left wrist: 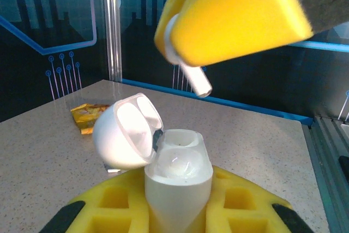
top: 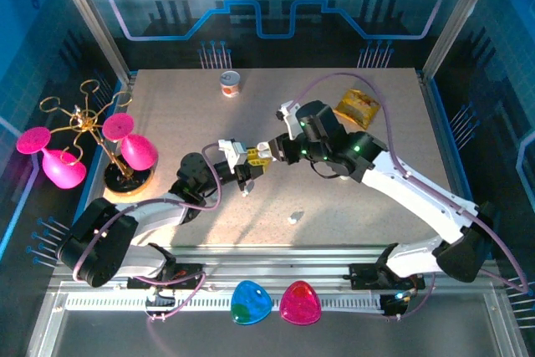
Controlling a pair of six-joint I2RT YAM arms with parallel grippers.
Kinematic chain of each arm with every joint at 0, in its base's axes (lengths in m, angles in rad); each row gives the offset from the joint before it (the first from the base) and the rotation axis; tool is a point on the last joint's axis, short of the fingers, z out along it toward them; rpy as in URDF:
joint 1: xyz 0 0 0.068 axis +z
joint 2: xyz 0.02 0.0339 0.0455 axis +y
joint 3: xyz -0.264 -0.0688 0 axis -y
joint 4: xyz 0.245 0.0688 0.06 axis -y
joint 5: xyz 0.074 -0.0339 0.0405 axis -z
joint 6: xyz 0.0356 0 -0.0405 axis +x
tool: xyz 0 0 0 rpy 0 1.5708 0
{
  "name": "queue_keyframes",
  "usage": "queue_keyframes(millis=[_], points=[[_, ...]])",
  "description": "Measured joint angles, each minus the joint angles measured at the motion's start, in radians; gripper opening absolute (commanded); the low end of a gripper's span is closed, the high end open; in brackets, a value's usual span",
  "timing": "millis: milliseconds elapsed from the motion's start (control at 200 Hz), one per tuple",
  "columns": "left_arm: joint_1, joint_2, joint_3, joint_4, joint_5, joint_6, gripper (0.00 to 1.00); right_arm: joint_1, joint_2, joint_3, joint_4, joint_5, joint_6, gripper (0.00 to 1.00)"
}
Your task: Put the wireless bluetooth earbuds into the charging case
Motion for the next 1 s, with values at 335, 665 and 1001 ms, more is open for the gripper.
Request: queue_keyframes(millis=[335,665,1001], points=[[0.000,0.000,0.001,0.000,-0.013,-0.040,0.00,0.043,0.089,0.039,0.030,0.003,-0.008,0.23],[0.000,-0.018,0.009,-0.004,-0.050,-0.099,0.00,0.044,0.095,0.039,0.049,0.005,-0.008,0.24],[0.000,-0.023,0.016,-0.003,-0.097,-0.157,0.00,0.044,0.087,0.011,0.103,0.004,-0.004,0.32]])
